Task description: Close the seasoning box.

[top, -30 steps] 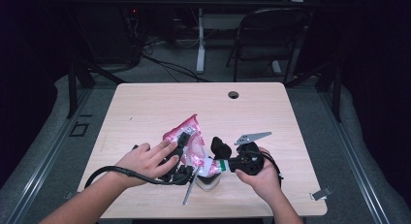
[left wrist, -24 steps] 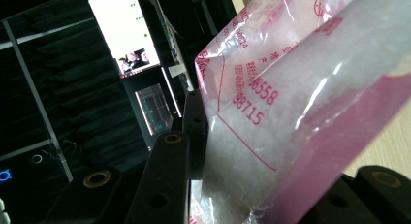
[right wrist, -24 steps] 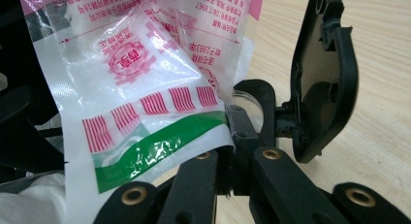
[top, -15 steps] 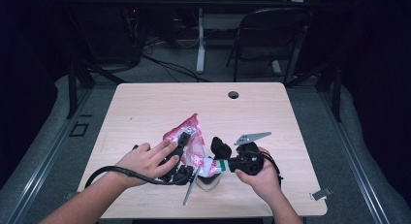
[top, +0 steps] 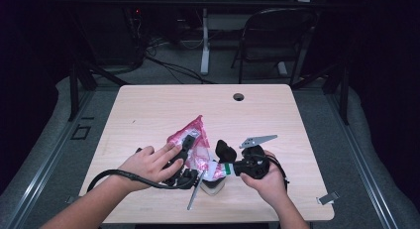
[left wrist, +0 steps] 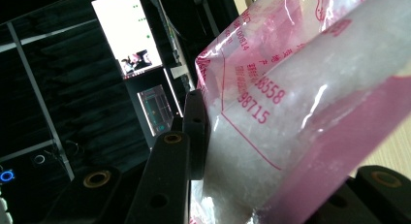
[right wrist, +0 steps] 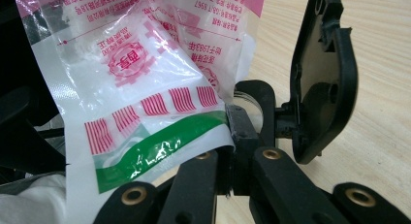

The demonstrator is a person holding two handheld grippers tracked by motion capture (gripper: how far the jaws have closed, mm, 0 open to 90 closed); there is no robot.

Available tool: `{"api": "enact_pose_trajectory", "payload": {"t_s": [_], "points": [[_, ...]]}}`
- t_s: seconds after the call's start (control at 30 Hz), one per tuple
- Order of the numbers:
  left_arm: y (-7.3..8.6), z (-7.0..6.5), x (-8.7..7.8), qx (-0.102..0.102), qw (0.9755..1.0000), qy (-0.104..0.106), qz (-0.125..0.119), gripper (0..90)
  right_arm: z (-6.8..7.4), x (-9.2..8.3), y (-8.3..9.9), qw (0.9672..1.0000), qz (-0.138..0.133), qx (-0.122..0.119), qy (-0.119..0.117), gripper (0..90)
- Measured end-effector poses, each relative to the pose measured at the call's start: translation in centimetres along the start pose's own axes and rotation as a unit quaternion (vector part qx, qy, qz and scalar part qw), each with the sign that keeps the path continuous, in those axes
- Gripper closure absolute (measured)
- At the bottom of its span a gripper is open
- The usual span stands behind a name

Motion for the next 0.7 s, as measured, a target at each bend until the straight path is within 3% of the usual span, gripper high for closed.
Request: {"api": "enact_pose_trajectory", "payload": {"t_s": [0.7], "points": [[-0.07, 0.16, -0.02, 0.000, 1.0000, -0.005, -0.002, 76.5, 0.00, 0.00, -0.02, 1.0000, -0.002, 0.000, 0.002, 90.0]]}}
Point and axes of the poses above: each handheld gripper's, and its own axes: x roughly forward along the jaws, y roughly out of its underside, z roughly to its left, the point moved 2 cm from there along x, roughly forward along the jaws, and after that the axes turned 4 degrees about -x, right-handed, at the moved point
